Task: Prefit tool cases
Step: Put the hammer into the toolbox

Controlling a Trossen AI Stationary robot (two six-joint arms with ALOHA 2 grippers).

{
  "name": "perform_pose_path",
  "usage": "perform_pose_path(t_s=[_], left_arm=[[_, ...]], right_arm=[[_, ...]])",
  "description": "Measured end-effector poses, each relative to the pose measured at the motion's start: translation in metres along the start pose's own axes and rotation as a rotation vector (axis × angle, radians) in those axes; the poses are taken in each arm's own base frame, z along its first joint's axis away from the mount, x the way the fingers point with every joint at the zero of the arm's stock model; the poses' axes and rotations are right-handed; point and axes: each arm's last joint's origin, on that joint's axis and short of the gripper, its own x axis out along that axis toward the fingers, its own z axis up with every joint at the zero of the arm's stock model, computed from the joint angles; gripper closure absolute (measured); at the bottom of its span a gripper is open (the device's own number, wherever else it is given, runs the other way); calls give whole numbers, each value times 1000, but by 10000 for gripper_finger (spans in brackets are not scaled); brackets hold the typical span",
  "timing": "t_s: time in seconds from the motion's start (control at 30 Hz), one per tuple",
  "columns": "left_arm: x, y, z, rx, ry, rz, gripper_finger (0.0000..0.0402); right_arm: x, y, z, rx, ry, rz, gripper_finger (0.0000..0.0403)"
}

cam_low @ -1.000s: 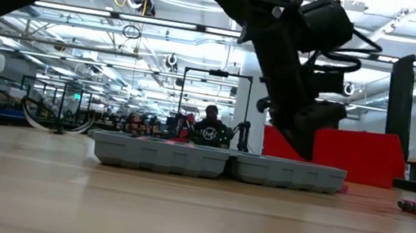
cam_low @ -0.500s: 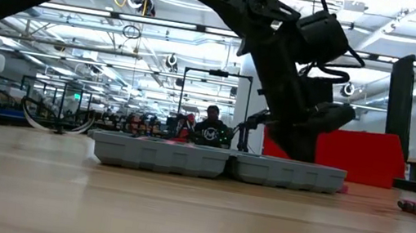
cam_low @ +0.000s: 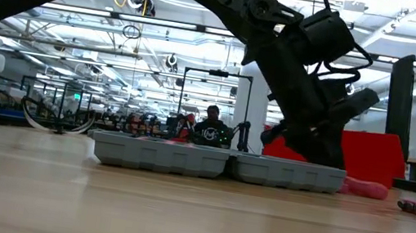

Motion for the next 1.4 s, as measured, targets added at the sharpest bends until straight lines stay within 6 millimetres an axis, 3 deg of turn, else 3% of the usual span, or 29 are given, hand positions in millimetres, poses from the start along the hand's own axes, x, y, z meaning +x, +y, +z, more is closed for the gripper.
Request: perform_pose_path(t_s=[0.1, 0.23, 0.4, 0.57, 0.77, 1.03, 1.23, 1.4], left_arm=[[0, 0, -1, 107, 7, -7, 317], [-2, 7, -2, 223, 17, 120, 317], [-13, 22, 6, 160, 55, 78, 317], [-28, 0, 12, 154, 22, -56, 317], [-28, -12, 14, 268, -41, -88, 317], [-28, -29, 5, 664, -36, -102, 314], [-27, -41, -1, 932, -55, 20, 277], [-27, -43, -2, 1360, -43, 51, 257]], right_arm=[[0, 0, 0, 0, 5, 1, 375], [0, 0, 0, 9, 4, 1, 375], [2, 0, -2, 30, 7, -9, 375], [9, -1, -8, 2, 11, -34, 375], [18, -2, -16, -32, 20, -72, 375], [20, -2, -20, -38, 39, -74, 372], [20, -2, -20, -13, 38, -71, 348], [20, -2, -20, 2, 38, -71, 320]])
